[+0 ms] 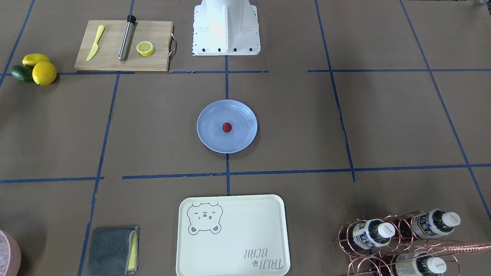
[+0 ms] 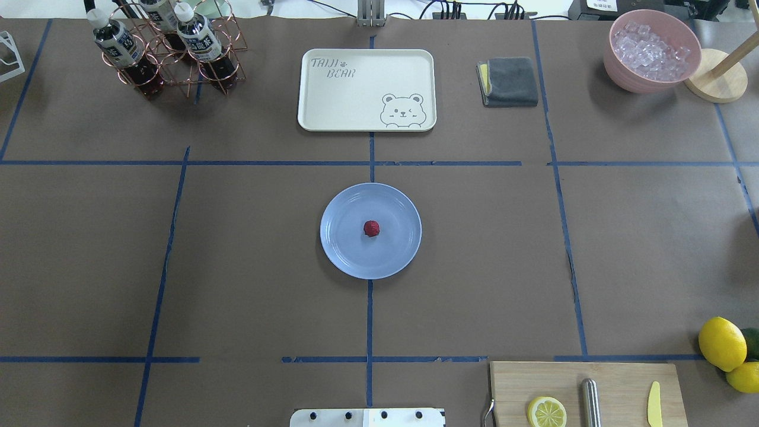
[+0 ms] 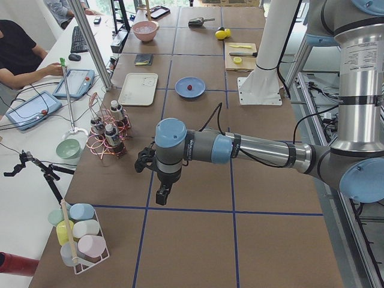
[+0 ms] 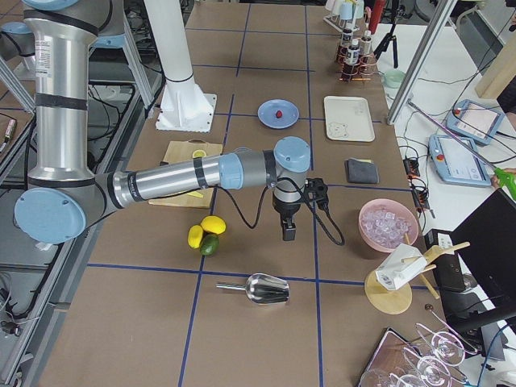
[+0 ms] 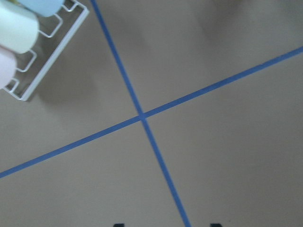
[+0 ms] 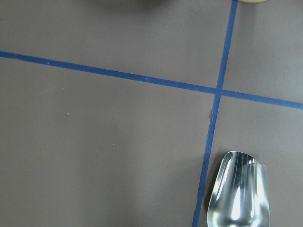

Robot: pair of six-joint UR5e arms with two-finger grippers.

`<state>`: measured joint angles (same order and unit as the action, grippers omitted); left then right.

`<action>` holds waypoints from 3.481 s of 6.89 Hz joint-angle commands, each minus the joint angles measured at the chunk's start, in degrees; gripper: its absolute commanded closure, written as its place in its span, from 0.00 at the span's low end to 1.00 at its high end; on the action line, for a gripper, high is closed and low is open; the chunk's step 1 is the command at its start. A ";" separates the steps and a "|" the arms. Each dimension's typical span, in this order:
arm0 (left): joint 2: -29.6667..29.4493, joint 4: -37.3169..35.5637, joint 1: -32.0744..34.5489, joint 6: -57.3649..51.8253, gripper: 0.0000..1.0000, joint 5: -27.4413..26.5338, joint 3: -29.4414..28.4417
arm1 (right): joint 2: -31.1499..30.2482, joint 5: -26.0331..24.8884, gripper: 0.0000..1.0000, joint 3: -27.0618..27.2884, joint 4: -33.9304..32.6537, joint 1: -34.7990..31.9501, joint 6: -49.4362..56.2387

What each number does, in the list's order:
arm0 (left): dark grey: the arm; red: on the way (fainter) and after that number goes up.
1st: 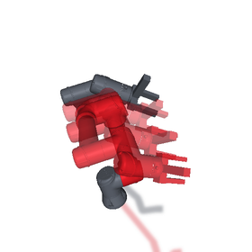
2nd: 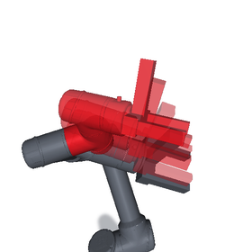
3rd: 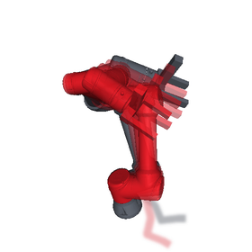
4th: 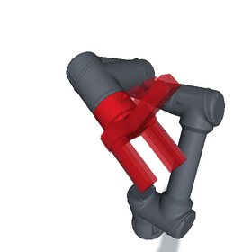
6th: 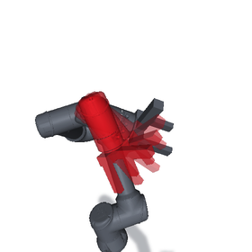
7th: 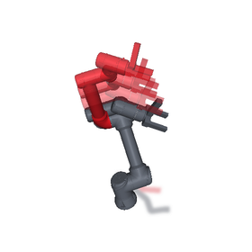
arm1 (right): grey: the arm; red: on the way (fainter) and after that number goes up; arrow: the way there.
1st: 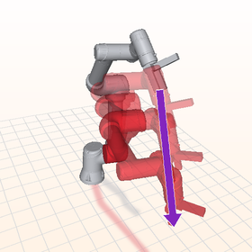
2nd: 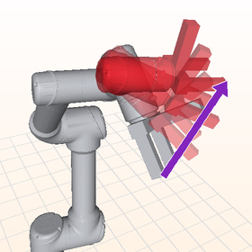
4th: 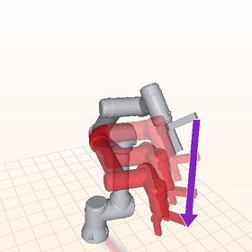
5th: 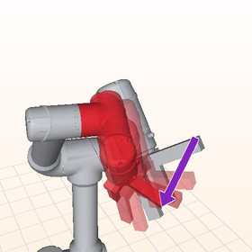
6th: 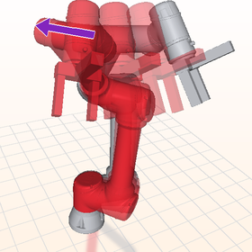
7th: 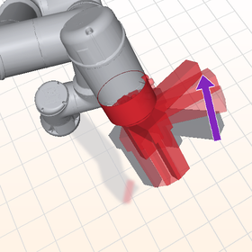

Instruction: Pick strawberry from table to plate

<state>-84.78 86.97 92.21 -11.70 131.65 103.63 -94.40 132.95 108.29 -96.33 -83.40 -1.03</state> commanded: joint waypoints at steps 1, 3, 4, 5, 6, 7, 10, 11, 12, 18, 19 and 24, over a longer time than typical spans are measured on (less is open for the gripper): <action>1.63 -0.40 0.16 1.41 0.00 7.29 -0.53 | -0.08 0.81 0.00 -0.36 0.08 -0.09 -3.33; 1.37 -0.22 0.16 4.64 0.00 7.14 0.25 | -0.26 0.82 0.00 -0.45 0.35 -0.09 -3.89; 1.37 -0.04 0.16 4.58 0.00 6.70 0.26 | -0.43 0.64 0.00 -0.45 0.35 -0.09 -3.37; 1.63 0.22 0.25 4.40 0.00 4.95 1.04 | -0.87 0.73 0.00 -0.27 0.44 -0.09 -3.27; 1.72 0.22 -0.01 4.23 0.00 1.37 1.22 | -0.87 0.73 0.00 -0.19 0.44 -0.09 -3.27; 1.72 0.48 -0.10 4.31 0.00 1.59 0.96 | -0.87 0.81 0.00 -0.27 0.44 -0.09 -3.27; 0.23 -1.96 -0.19 4.31 0.00 1.60 0.26 | -0.87 0.81 0.00 -0.36 0.44 -0.09 -3.36; 0.49 -2.06 -0.36 4.23 0.00 1.60 -0.96 | -0.87 0.81 0.00 -0.36 0.44 -0.09 -3.36; 0.58 -1.98 -0.37 4.31 0.00 1.60 -1.58 | -0.87 0.81 0.00 -0.36 0.44 -0.09 -3.36; 0.84 -3.65 -3.44 4.58 0.00 1.24 -2.37 | -0.87 2.12 0.00 -0.45 0.44 -0.09 -3.45; 0.84 -3.73 -3.44 4.49 0.00 1.33 -2.55 | -0.87 2.31 0.00 -0.71 0.44 -0.09 -3.53; 0.84 -3.73 -3.44 4.40 0.00 1.42 -2.99 | -2.09 2.31 0.00 -0.71 0.53 -0.09 -3.01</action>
<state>-83.94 83.21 88.77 -7.29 133.06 100.67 -95.63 135.26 107.58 -95.83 -83.43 -4.41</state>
